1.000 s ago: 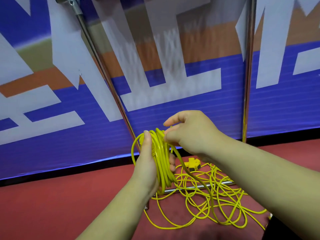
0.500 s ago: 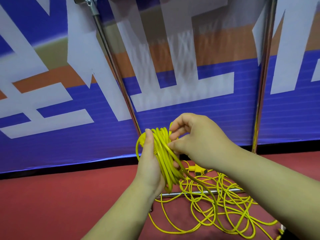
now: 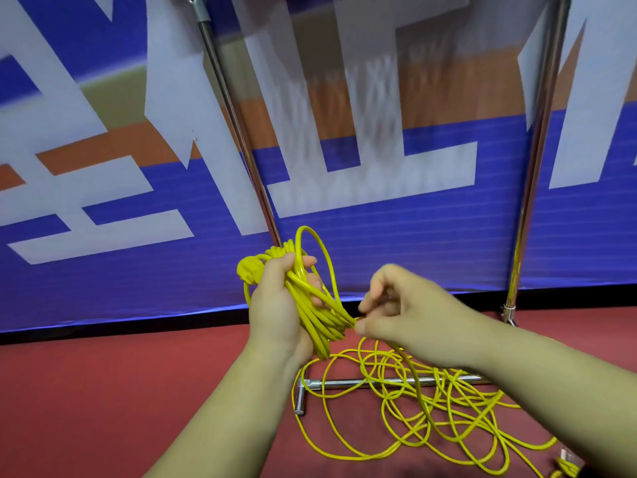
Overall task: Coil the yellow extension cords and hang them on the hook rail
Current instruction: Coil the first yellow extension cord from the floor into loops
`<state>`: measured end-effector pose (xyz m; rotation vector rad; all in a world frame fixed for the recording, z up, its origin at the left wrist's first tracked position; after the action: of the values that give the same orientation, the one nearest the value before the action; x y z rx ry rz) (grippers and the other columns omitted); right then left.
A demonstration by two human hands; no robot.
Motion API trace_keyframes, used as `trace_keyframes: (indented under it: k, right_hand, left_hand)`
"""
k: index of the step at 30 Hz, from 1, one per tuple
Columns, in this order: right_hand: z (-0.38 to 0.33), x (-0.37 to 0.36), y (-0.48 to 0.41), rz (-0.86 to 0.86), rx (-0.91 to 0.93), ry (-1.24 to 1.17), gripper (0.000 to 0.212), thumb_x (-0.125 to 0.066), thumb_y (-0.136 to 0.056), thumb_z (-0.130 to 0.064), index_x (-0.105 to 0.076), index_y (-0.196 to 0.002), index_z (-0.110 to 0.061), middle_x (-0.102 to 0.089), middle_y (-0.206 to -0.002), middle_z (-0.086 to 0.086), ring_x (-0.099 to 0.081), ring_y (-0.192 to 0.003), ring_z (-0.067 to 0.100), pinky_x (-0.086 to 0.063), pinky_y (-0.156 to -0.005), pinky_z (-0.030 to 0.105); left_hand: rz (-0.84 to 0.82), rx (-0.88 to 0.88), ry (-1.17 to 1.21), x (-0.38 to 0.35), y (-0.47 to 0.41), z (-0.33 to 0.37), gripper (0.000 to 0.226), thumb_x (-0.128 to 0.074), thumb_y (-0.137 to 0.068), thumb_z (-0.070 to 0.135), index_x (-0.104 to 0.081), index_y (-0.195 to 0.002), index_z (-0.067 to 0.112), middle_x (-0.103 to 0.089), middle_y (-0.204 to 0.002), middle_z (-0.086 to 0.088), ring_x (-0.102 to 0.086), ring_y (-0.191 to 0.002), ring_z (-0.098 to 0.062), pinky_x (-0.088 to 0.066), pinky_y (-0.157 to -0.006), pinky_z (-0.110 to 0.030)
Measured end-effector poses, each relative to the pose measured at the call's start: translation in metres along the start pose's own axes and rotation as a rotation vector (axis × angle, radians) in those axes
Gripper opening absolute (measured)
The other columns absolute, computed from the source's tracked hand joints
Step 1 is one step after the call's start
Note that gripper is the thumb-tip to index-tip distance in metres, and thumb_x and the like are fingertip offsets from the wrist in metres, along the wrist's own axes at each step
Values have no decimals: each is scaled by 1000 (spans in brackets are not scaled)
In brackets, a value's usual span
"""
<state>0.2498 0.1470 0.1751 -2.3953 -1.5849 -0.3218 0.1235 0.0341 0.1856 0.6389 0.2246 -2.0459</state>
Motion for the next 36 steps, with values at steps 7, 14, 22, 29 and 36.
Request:
trace_keyframes:
  k: [7, 14, 22, 29, 36]
  right_hand:
    - [39, -18, -6, -363, -100, -88, 18, -60, -96, -15, -44, -90, -17, -71, -95, 11, -59, -84, 18, -43, -79, 36]
    - [59, -20, -1, -421, -209, -82, 23, -59, -99, -32, -46, -91, -15, -74, -83, 3, -66, -75, 16, -40, -69, 35]
    - [87, -14, 6, -365, -374, 322, 78, -48, -58, -95, -56, -75, -19, -61, -64, -1, -55, -60, 14, -45, -68, 29]
    - [43, 34, -22, 79, -226, -10, 23, -76, -85, -26, -58, -79, -13, -58, -64, 9, -46, -56, 18, -34, -50, 27]
    - [-7, 49, -12, 54, 30, -358, 13, -59, -93, 3, -56, -90, -9, -73, -76, 12, -63, -65, 10, -50, -62, 17]
  left_hand:
    - [26, -19, 16, 4, 2, 13, 25, -47, -97, 26, -62, -82, 11, -50, -58, -3, -46, -48, -16, -39, -56, -28]
    - [0, 52, 80, 6, 7, 20, 20, -52, -97, 24, -68, -93, 12, -64, -67, 0, -64, -56, -14, -51, -62, -30]
    - [-230, 95, 155, 7, 10, 26, 15, -58, -88, 29, -61, -94, 15, -43, -58, 9, -44, -45, -4, -43, -52, -23]
    - [-233, 51, -315, 17, 13, 9, 26, -67, -81, 23, -69, -104, 11, -34, -52, 2, -33, -37, -9, -38, -45, -24]
    - [-311, 130, -500, 4, 15, -30, 32, -73, -85, 19, -67, -107, -4, -37, -52, -2, -34, -38, -13, -39, -47, -26]
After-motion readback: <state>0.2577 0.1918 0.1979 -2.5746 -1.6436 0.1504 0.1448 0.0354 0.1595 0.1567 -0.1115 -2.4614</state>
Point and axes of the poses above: each hand's wrist, its own y-axis away from the middle knuckle, its own x-axis out of the back of the hand, z = x × y, the point moved 4 cm from there along -y, towards the middle knuckle
